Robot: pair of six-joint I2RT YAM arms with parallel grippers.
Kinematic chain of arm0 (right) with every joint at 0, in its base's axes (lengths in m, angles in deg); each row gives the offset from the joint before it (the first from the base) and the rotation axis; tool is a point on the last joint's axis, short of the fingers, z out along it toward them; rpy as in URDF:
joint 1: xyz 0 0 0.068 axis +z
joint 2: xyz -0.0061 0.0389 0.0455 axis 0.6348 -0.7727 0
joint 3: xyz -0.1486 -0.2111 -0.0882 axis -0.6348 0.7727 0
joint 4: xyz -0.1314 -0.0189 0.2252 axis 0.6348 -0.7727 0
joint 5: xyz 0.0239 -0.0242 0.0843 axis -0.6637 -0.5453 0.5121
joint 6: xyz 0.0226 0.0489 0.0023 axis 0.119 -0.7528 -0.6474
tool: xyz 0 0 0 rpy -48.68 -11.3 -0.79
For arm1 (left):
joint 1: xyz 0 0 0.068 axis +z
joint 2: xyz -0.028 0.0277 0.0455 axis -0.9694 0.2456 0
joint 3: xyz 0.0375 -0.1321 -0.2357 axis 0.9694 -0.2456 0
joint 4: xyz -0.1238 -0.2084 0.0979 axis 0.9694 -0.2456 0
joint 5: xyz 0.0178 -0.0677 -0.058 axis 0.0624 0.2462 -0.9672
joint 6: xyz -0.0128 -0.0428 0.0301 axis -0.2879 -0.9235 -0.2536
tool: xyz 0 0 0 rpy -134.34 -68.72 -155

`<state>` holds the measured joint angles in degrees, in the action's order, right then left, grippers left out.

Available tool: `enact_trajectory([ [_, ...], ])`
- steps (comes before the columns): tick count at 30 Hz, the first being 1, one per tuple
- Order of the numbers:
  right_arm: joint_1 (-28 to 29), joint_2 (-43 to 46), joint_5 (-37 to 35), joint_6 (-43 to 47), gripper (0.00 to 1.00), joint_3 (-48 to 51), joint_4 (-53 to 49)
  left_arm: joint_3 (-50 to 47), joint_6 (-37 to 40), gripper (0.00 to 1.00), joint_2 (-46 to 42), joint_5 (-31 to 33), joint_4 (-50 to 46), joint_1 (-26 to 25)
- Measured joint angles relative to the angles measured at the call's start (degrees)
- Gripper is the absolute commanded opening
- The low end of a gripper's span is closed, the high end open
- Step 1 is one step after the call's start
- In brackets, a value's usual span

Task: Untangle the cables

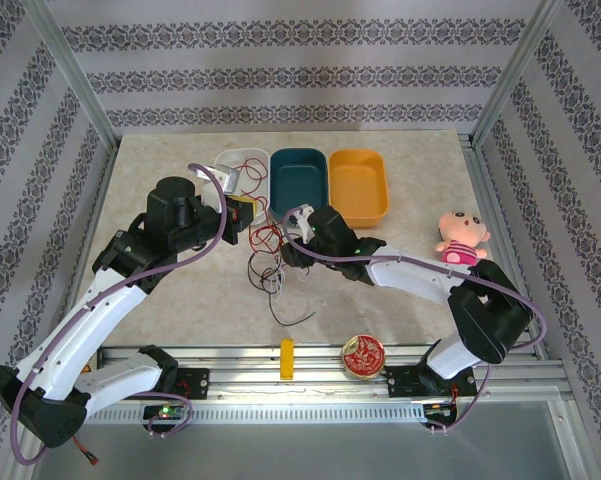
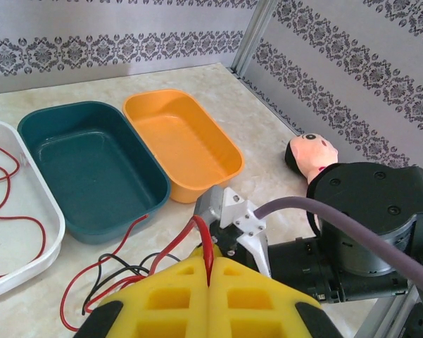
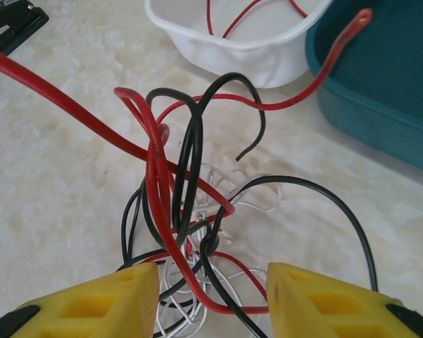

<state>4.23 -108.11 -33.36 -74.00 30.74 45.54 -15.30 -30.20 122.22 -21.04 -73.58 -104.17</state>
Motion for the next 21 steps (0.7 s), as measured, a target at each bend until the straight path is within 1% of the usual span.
enact_trajectory([
  [5,0.0,-1.97,0.79,0.24,0.36,-0.66,0.87,0.0,0.0,0.0,0.0,-0.2,0.0,0.0],
  [8,0.0,-2.71,0.98,0.37,0.24,-0.94,1.18,0.0,0.0,0.0,0.0,-0.17,0.0,0.0],
  [9,0.0,-2.8,1.05,0.37,0.22,-0.98,1.18,0.0,0.0,0.0,0.0,-0.17,0.0,0.0],
  [14,0.0,-2.75,1.14,0.15,0.19,-0.98,1.31,0.0,0.0,0.0,0.0,0.17,-0.02,0.0],
  [19,-0.04,-0.39,0.11,-0.28,0.14,0.5,1.16,0.0,0.13,0.0,-0.37,2.36,-0.13,0.0],
  [21,-0.07,0.98,-0.63,-0.61,0.16,1.51,1.03,0.0,0.2,0.0,-0.66,3.63,-0.48,0.0],
])
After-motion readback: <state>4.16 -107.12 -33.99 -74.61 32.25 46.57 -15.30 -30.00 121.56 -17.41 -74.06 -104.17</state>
